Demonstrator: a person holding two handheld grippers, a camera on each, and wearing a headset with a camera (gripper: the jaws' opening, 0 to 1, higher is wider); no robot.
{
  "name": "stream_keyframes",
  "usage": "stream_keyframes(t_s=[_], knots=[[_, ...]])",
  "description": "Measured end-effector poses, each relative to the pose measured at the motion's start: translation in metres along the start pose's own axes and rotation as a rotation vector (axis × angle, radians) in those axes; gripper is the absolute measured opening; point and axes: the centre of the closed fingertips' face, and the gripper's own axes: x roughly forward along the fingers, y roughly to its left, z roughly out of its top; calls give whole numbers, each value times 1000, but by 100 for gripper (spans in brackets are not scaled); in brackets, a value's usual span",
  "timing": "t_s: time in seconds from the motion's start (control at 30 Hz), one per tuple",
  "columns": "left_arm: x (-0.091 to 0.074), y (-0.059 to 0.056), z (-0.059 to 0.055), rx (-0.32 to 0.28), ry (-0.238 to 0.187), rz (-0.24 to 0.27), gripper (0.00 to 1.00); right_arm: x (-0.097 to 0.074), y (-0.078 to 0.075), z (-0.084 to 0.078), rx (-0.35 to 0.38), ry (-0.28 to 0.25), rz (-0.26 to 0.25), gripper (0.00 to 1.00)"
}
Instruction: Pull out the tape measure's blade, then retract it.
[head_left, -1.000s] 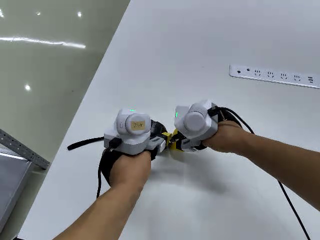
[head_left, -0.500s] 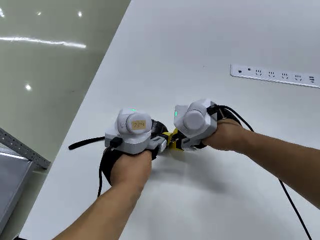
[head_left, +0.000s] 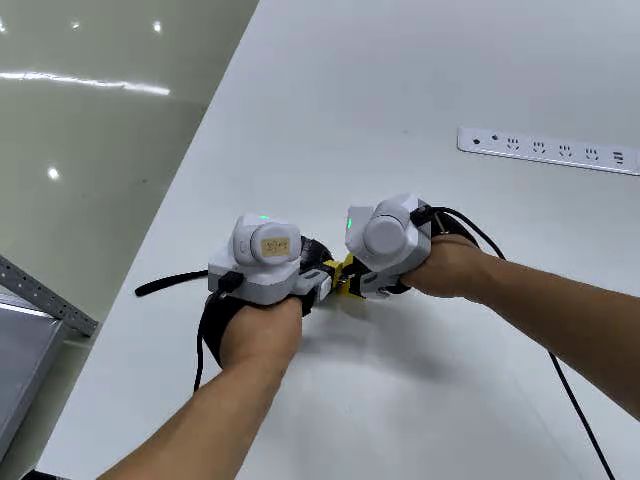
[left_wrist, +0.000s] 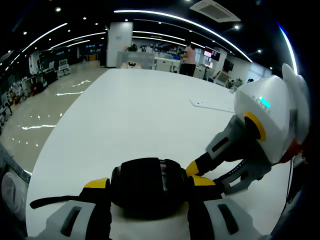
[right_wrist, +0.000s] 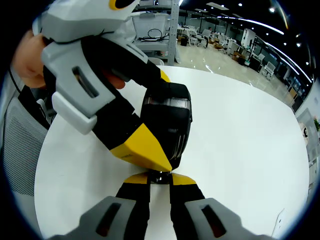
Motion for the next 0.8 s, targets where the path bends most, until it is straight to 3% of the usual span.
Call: stream_keyframes(t_s=[0.8], knots=[[-2,0,0,50,-3,5,61,-1,0,0,44,-4,-50,17]])
